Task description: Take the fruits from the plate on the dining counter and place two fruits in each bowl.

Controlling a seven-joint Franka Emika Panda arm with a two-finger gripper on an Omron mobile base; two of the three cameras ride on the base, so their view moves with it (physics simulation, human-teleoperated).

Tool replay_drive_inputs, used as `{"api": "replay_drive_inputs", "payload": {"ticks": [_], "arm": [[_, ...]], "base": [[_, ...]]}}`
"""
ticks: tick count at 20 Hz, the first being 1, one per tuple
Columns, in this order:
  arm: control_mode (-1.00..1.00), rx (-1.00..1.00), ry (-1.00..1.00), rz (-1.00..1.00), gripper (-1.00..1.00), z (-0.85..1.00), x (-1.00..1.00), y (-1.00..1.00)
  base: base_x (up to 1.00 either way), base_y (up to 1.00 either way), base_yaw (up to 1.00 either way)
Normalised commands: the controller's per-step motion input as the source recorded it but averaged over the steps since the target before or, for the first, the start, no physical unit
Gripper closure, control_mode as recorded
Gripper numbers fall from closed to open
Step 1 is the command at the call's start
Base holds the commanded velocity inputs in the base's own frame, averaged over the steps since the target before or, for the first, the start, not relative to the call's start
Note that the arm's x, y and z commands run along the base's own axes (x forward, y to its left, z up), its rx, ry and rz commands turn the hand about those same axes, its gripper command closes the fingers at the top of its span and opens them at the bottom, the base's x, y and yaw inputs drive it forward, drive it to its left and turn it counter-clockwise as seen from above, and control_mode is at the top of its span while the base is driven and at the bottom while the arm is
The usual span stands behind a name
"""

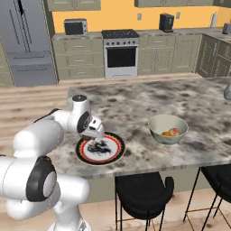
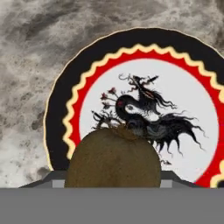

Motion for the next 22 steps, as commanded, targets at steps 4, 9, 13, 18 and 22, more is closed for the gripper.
{"api": "replay_drive_inputs", "payload": {"ticks": [4,9,13,18,22], "arm": [[-1.00,0.00,0.00,0.00,1.00,1.00,-0.99,0.00],[-1.00,0.00,0.00,0.02,1.00,0.82,-1.00,0.00],[-1.00,0.00,-0.07,0.00,1.00,0.42,-1.00,0.00],[-1.00,0.00,-0.01,0.00,1.00,0.19,-0.36,0.00],[-1.00,0.00,0.00,0.00,1.00,0.00,0.00,0.00]], "base": [[0.00,0.00,0.00],[0.00,0.00,0.00],[0.00,0.00,0.00],[0.00,0.00,0.00],[0.00,0.00,0.00]]}}
